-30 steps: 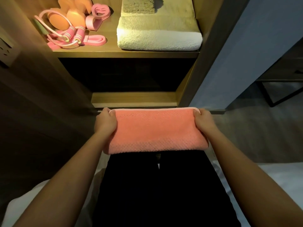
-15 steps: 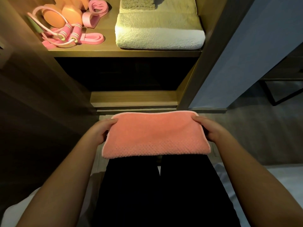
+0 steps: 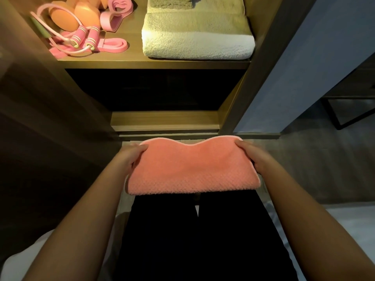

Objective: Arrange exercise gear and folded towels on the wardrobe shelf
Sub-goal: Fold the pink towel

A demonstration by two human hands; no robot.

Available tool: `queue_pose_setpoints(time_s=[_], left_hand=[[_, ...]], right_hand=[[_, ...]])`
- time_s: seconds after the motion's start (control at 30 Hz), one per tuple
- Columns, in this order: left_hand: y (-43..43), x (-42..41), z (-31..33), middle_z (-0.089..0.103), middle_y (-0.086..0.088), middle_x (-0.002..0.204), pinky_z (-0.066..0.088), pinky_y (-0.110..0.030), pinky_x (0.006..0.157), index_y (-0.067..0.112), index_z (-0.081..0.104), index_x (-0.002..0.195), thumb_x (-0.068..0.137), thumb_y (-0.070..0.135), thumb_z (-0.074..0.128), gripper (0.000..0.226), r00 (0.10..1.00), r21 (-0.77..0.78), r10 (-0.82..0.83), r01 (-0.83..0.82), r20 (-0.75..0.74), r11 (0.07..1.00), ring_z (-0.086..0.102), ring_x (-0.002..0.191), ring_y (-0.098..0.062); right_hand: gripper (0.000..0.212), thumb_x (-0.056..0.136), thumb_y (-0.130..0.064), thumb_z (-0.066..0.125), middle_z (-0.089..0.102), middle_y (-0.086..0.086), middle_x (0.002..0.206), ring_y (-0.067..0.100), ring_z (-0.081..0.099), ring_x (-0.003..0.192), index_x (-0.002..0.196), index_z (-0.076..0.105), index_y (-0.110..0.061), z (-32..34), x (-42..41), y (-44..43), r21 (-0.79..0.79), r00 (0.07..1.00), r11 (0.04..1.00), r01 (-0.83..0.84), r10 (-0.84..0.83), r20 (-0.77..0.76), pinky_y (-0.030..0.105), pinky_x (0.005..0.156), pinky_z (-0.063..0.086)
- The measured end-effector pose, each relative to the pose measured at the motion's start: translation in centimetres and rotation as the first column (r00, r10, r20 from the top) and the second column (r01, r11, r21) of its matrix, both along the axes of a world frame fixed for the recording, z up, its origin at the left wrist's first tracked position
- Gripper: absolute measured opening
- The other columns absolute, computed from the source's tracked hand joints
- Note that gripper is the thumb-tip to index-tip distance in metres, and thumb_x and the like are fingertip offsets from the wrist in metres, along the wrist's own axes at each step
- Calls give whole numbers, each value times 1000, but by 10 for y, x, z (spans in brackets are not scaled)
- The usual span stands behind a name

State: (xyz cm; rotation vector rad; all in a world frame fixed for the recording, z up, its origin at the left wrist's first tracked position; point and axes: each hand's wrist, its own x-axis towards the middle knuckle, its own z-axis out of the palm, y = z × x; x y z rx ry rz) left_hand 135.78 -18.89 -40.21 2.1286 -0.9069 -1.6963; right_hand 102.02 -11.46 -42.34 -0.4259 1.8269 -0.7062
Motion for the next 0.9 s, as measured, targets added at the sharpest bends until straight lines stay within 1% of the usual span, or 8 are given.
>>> queue_pose_setpoints(time_s=[0.13, 0.27, 0.37, 0.47, 0.53, 0.6, 0.7, 0.9], left_hand=[[1, 2, -11, 63, -8, 106, 48, -32, 64, 12, 62, 115, 94, 20, 61, 22, 978, -92, 197, -190, 69, 977, 60, 87, -21], [0, 2, -16, 60, -12, 117, 50, -38, 76, 12, 58, 115, 94, 23, 62, 25, 982, -150, 164, -149, 97, 977, 59, 98, -25], [-1, 1, -10, 57, -14, 122, 45, -38, 73, 8, 46, 134, 92, 39, 63, 55, 983, -71, 100, -90, 156, 993, 57, 101, -28], [-1, -1, -3, 60, -12, 100, 44, -34, 65, 8, 50, 128, 96, 53, 46, 56, 992, 79, 4, -14, 123, 997, 58, 86, -27], [-3, -7, -7, 61, -12, 103, 48, -36, 73, 8, 51, 127, 97, 55, 42, 57, 985, 49, -30, 22, 168, 999, 60, 90, -28], [-4, -12, -11, 61, -11, 109, 48, -37, 77, 11, 54, 126, 98, 50, 42, 49, 939, -101, -54, 94, 339, 990, 59, 94, -28], [-4, -13, -18, 61, -10, 113, 51, -43, 87, 13, 60, 117, 101, 40, 44, 35, 899, -264, 45, 80, 436, 961, 59, 97, -27], [3, -1, -17, 60, -13, 115, 52, -42, 87, 10, 51, 128, 96, 52, 47, 53, 902, -87, -81, 129, 425, 988, 61, 99, -30]], right_hand=[[17, 96, -30, 58, 67, 3, 96, 19, 63, 86, 102, 67, -17, -6, -3, 0, -75, 986, 995, 67, -77, -149, 34, 68, 50], [33, 98, -33, 55, 65, 9, 113, 25, 60, 100, 122, 62, -11, -9, -1, -1, -70, 979, 997, 17, -30, -200, 42, 89, 50], [45, 95, -44, 56, 59, 8, 126, 29, 57, 110, 128, 56, -13, -7, 0, -2, -12, 980, 1000, 16, -18, -197, 40, 86, 45], [55, 94, -51, 53, 57, 10, 131, 32, 55, 114, 134, 53, -12, -3, 3, -2, 111, 994, 994, 17, -5, -113, 41, 85, 42], [50, 96, -47, 52, 60, 11, 126, 28, 57, 100, 132, 55, -12, -3, 7, -5, 86, 993, 996, 35, -25, -111, 40, 83, 43], [44, 98, -44, 49, 61, 7, 113, 21, 56, 86, 129, 56, -13, -3, 11, -8, 35, 981, 999, 34, -26, -192, 37, 78, 44], [36, 100, -37, 47, 62, 8, 113, 22, 57, 91, 123, 58, -12, -4, 10, -8, -29, 955, 998, 63, -69, -290, 36, 76, 44], [46, 96, -49, 47, 63, 10, 118, 26, 58, 102, 122, 59, -13, -2, 7, 3, 15, 980, 997, 74, -70, -185, 41, 89, 48]])
